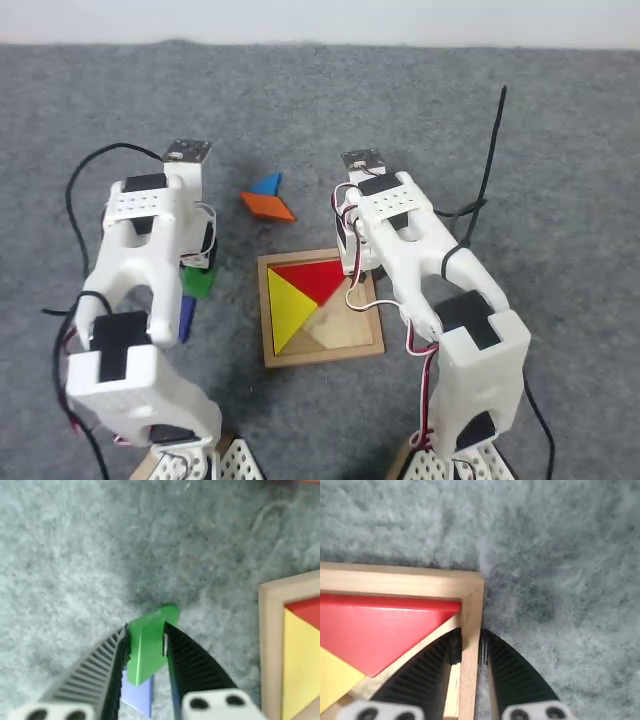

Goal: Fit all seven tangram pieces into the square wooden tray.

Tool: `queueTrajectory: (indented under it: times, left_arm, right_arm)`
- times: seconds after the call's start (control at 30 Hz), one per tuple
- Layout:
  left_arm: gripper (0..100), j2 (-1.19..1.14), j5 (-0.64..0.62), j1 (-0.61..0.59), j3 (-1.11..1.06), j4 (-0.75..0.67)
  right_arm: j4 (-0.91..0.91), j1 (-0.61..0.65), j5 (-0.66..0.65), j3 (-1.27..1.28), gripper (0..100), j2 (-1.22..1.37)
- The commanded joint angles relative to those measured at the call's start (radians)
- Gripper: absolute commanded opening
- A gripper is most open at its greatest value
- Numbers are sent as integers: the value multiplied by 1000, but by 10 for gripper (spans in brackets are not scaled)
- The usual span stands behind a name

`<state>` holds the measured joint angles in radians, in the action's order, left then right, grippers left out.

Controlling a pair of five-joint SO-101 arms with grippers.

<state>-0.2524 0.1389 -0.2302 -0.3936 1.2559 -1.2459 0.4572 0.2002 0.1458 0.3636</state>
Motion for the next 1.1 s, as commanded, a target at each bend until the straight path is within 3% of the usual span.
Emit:
queueTrajectory:
  times: [0.0,0.53,0.93,1.07]
  left_arm:
    - [19,-21,-17,55,-77,-12]
    - [9,-3,-21,143,-90,68]
    - [9,491,-31,101,-251,78]
    - [9,592,-115,101,-252,112]
  right_arm:
    - [16,-19,-11,-48,7,-13]
    - [24,-81,66,-51,7,-16]
    - [15,-73,68,-60,7,-24]
    - [15,-73,68,-60,8,-90]
